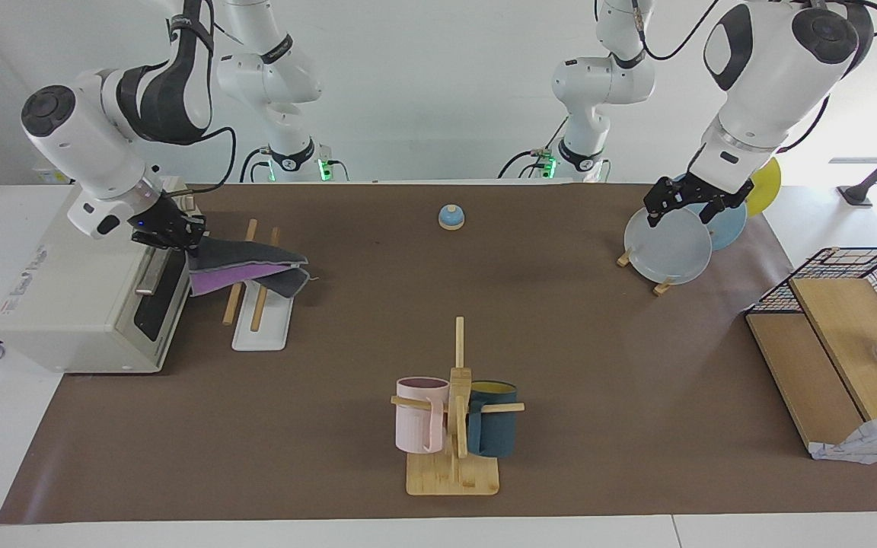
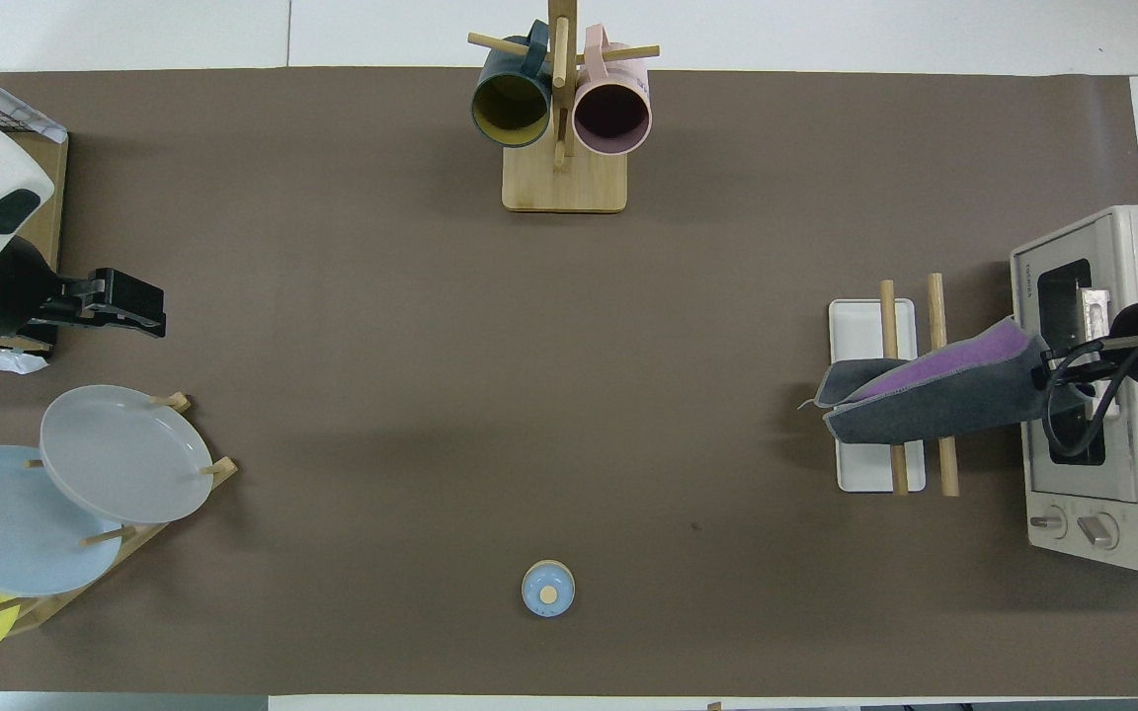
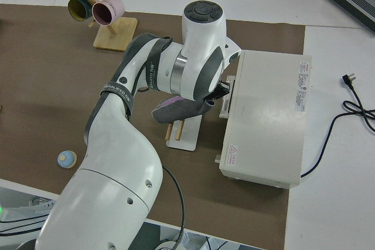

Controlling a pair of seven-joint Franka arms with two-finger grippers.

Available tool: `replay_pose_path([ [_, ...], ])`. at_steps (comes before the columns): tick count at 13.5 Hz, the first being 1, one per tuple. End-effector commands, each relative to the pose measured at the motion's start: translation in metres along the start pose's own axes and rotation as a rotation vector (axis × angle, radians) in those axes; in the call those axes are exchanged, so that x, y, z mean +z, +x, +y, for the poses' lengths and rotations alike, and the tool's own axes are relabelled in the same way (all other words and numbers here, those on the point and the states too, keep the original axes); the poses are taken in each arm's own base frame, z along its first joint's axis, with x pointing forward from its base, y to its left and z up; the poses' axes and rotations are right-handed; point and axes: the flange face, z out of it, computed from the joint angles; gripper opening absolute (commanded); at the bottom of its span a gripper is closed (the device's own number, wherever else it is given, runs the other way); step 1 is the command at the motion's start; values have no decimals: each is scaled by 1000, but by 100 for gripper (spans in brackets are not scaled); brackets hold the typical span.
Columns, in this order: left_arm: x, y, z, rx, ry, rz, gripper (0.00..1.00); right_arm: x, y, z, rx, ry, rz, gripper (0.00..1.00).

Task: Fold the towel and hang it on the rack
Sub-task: 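Lower the towel onto the dowels and open the right gripper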

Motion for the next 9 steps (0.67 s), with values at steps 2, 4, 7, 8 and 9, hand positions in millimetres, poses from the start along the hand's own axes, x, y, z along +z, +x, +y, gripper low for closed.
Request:
replay_pose_path([
  [2,1,-5,3,21,11,21,100,-1,-1,-2,-21,-20,9,100],
  [4,-2,-4,1,18,7,28,100,-2,1,-10,-31,-20,12,100],
  [7,-5,-5,6,26,8,36,100,-6,5,-21,-57,-24,14,100],
  [8,-6,-7,8,27,8,36,100,-6,4,-23,-62,-24,14,100],
  [9,-12,-12,8,27,9,41,100,-6,5,-26,-69,-25,14,100],
])
